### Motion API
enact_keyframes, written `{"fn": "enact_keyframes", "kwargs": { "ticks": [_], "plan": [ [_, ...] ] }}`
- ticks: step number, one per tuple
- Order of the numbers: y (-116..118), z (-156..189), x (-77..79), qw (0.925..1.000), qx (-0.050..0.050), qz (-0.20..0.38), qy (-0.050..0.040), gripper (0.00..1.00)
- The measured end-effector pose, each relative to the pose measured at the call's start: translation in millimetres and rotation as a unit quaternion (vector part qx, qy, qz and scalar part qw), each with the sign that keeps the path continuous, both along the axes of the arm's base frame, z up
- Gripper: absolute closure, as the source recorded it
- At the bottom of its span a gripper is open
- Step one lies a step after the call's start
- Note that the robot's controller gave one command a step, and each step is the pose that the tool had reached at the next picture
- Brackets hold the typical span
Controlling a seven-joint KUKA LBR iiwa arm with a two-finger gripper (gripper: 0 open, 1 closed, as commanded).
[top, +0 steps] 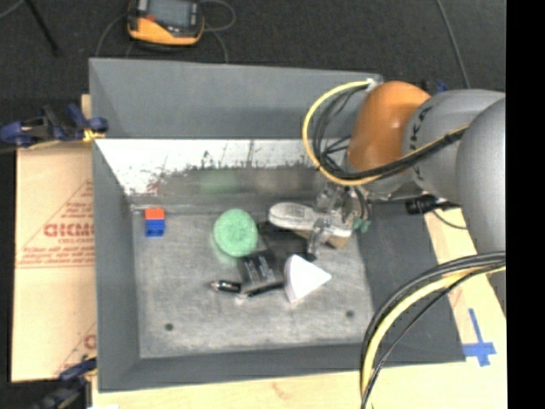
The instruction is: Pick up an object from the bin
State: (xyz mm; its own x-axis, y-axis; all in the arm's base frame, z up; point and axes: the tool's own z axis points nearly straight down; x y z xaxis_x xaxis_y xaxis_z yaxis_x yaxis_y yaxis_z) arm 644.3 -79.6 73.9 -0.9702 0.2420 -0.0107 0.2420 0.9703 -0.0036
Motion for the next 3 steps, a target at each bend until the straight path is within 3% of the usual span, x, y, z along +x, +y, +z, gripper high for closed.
{"fn": "enact_keyframes", "kwargs": {
  "ticks": [3],
  "plan": [
    [0.3, 20.1, -2.5, 1.0000, 0.002, 0.000, 0.0054, 1.00]
  ]
}}
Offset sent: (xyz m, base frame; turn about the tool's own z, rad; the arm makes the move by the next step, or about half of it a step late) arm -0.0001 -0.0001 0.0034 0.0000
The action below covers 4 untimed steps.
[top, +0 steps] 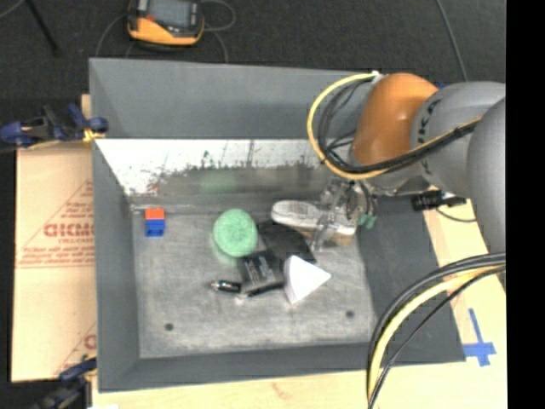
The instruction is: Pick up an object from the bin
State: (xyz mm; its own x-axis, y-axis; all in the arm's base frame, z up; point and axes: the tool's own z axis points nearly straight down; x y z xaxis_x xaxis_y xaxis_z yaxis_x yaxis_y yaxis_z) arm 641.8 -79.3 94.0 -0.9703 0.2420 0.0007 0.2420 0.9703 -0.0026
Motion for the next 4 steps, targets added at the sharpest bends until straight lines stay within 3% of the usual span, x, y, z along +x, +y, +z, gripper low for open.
{"fn": "enact_keyframes", "kwargs": {
  "ticks": [4],
  "plan": [
    [-0.4, 61.8, 1.1, 1.0000, 0.001, 0.001, -0.0025, 1.00]
  ]
}}
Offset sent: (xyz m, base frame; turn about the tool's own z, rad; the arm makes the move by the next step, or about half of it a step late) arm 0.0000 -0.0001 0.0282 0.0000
